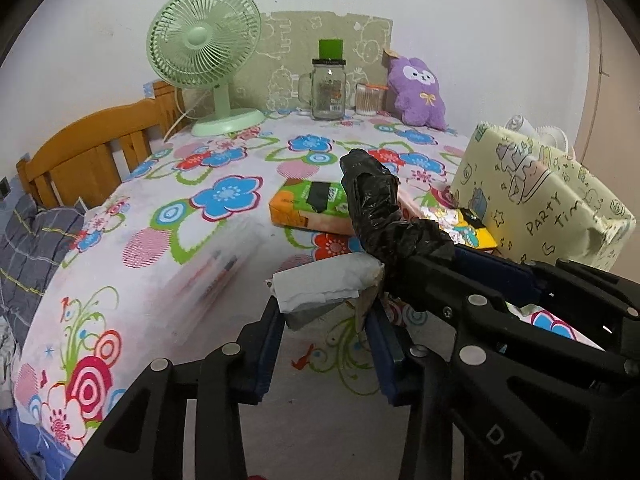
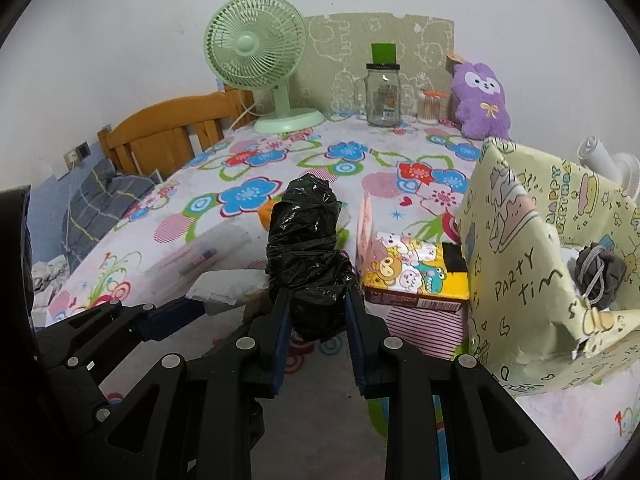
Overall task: Organize soft objects
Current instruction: 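Grasp the white rolled cloth with the left tool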
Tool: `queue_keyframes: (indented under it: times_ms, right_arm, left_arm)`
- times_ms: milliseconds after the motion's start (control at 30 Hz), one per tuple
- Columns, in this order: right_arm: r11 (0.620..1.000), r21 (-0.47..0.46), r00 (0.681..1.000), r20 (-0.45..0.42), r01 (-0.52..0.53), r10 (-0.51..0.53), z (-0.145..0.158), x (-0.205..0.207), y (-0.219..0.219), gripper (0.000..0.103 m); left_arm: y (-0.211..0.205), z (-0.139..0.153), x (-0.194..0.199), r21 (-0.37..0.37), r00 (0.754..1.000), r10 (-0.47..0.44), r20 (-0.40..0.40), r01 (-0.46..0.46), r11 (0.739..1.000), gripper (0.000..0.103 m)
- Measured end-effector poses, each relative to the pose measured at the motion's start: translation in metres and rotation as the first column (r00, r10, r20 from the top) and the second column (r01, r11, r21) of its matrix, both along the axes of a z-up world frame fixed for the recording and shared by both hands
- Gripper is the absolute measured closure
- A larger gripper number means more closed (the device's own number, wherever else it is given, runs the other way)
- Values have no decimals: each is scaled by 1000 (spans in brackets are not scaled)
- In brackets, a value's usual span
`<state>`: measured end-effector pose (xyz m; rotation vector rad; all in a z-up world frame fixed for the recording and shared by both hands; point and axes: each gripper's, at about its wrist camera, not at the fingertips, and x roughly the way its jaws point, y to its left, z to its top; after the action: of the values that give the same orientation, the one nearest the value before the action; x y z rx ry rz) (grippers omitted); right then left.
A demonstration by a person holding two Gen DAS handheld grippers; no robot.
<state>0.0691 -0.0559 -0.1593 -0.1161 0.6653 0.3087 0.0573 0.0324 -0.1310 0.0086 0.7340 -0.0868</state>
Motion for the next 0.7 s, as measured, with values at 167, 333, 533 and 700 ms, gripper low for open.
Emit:
queue_keyframes:
  times_ms: [167,333,533,700]
  right_arm:
    - [1000,6,1000,29,-7,7,12,-9,3,74]
    - [1000,9,998,57,-6,6,24,-18,3,74]
    - [1000,15,996,90,0,-1,40,-31,2,74]
    - [1000,21,993,115,5,-8,53,-39,0,74]
  left_arm:
    - [2,12,-8,-2,1000,6,29,-5,1000,61]
    - [1,25,-16,-3,998,4,55,-4,1000,61]
    - [0,42,-23,9,996,0,89,-1,1000,61]
    - [-3,55,-29,11,994,-6,113,5,1000,61]
